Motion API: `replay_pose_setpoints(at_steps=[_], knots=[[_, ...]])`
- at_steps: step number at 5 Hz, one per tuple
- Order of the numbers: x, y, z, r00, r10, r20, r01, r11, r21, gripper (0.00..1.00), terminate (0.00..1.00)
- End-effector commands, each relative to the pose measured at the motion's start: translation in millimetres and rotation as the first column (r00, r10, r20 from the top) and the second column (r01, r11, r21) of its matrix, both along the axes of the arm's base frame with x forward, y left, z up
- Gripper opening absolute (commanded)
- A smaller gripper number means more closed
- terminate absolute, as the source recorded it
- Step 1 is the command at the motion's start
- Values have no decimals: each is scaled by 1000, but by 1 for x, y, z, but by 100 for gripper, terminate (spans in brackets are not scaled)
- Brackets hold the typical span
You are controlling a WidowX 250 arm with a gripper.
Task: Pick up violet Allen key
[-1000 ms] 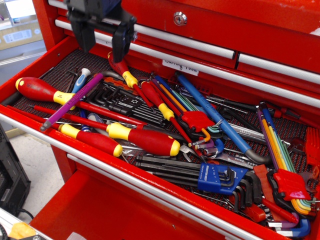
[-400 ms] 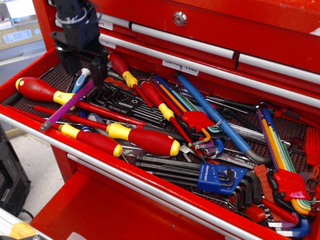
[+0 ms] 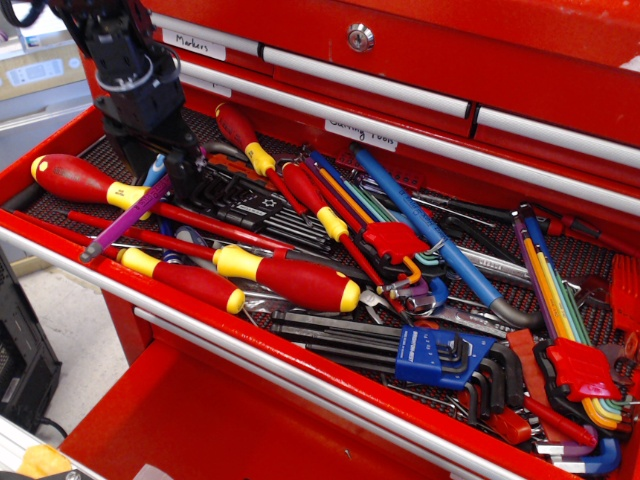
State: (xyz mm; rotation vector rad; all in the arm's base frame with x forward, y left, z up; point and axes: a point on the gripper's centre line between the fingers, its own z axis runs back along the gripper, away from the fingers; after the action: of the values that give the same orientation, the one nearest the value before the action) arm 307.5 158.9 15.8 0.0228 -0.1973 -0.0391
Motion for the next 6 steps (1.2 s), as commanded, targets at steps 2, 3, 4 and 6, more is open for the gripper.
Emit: replay_pose_setpoints(at_steps=[2,3,4,6], knots=[[7,6,-2,1000,7,23,-6,1000,-28,0,0],[6,4,2,1000,13,12,-13,1000,-24,0,0],[8,2,14,1000,17,6,-17,1000,4,0,0],[15,-9,58,999,39,-9,-38,996,87,0,0]])
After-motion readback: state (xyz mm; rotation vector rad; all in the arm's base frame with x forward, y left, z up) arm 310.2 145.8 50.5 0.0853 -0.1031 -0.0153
